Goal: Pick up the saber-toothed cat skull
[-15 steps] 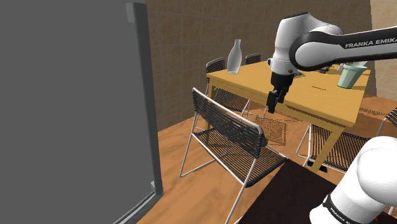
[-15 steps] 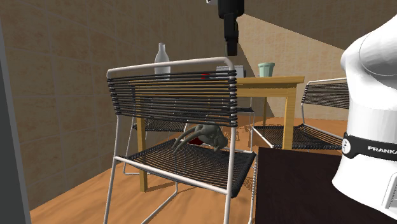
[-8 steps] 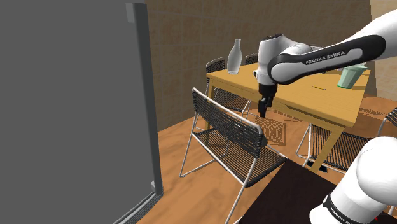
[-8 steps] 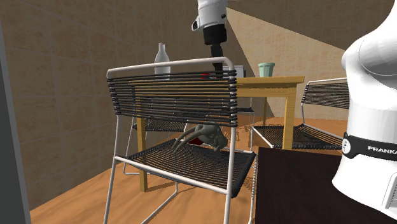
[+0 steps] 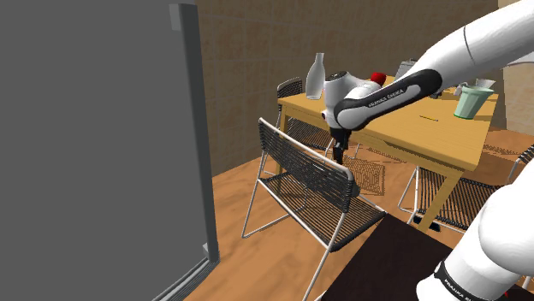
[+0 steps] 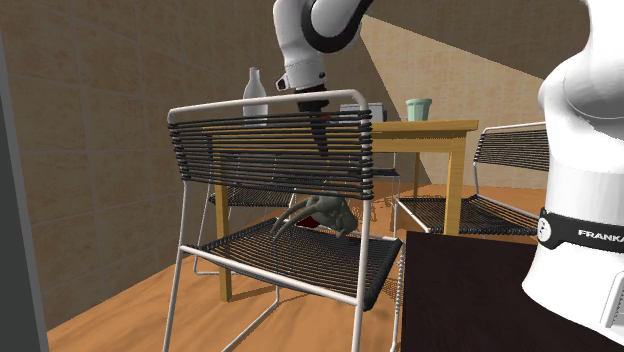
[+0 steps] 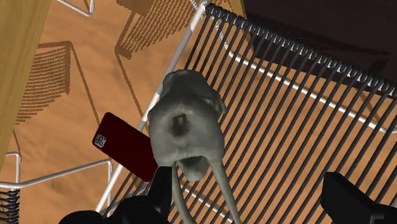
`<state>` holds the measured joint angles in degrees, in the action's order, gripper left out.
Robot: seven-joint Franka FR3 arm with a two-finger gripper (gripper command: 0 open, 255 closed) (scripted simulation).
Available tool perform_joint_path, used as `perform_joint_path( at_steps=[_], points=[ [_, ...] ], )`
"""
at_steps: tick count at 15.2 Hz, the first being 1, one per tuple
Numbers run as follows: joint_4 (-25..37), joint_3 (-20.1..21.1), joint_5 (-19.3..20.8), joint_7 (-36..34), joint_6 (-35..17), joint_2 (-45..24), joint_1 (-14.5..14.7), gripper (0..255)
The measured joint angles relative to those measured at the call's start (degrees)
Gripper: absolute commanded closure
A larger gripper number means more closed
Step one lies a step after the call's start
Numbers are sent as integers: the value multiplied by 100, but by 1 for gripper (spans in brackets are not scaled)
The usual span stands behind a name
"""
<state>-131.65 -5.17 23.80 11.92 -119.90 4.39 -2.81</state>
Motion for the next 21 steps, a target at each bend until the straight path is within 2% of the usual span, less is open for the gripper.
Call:
perform_joint_path(
  at_steps=[8, 13, 21],
  points=[
    [1107, -121, 571, 471, -507, -1823, -116, 0],
    [2075, -189, 860, 810, -648, -3029, -182, 0],
    [2325, -229, 1018, 680, -999, -3661, -186, 0]
  ],
)
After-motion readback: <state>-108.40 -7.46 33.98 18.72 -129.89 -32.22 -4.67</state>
